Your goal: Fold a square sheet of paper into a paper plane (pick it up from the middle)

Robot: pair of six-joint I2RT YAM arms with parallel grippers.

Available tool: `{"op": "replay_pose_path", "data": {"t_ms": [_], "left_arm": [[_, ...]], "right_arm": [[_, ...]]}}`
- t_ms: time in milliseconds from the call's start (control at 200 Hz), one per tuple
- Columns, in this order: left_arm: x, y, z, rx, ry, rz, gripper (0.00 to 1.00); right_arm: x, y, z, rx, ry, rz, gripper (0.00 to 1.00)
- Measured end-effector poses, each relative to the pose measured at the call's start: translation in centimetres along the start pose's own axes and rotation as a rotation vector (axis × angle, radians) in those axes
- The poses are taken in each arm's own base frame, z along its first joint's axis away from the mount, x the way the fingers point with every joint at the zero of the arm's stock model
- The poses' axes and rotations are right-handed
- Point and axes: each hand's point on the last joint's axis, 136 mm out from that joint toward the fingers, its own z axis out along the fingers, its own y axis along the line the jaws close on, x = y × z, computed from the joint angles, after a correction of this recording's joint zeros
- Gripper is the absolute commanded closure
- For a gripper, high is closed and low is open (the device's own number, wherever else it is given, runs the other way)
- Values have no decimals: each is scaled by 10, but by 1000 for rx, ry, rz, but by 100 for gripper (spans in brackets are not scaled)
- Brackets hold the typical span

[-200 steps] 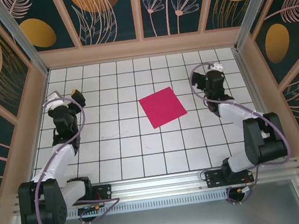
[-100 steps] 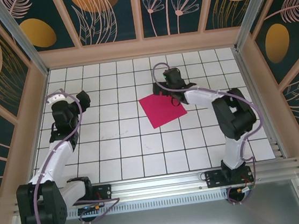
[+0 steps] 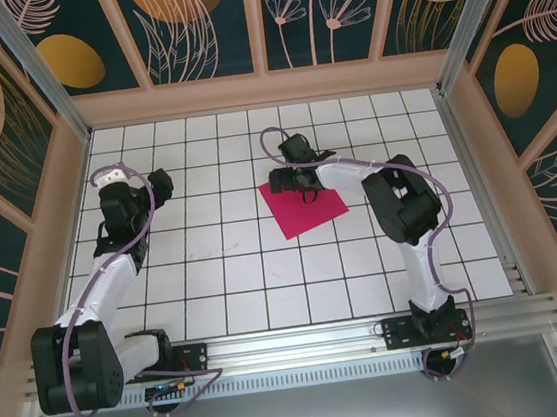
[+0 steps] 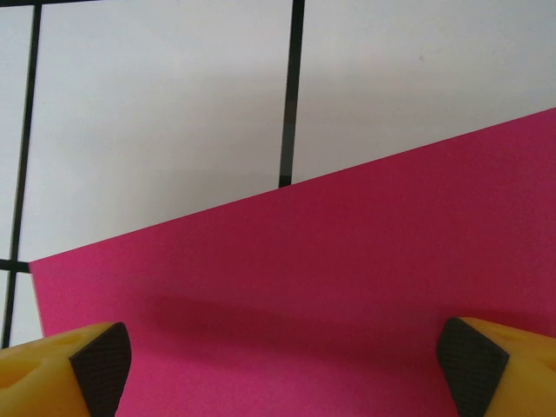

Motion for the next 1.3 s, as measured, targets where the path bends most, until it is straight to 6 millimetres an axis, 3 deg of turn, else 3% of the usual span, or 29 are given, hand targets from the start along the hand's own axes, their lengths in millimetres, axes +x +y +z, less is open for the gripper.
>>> {"op": "replay_pose_path", "data": {"t_ms": [200, 410, 515, 630, 966, 1301], "left_arm": [[0, 4, 0, -20, -2, 11, 2], [0, 5, 0, -29, -1, 12, 2], [0, 5, 0, -29, -1, 12, 1], [1, 6, 0, -31, 2, 13, 2], [5, 8, 0, -39, 19, 13, 1], [8, 11, 3, -51, 28, 14, 1]], "right_arm": [[16, -6, -5, 39, 14, -19, 7], [74, -11, -35, 69, 74, -66, 7], [91, -15, -46, 94, 106, -77, 8], [96, -19, -52, 121, 145, -67, 1], [116, -27, -69, 178, 281, -14, 1], [129, -28, -65, 186, 330, 14, 2]]}}
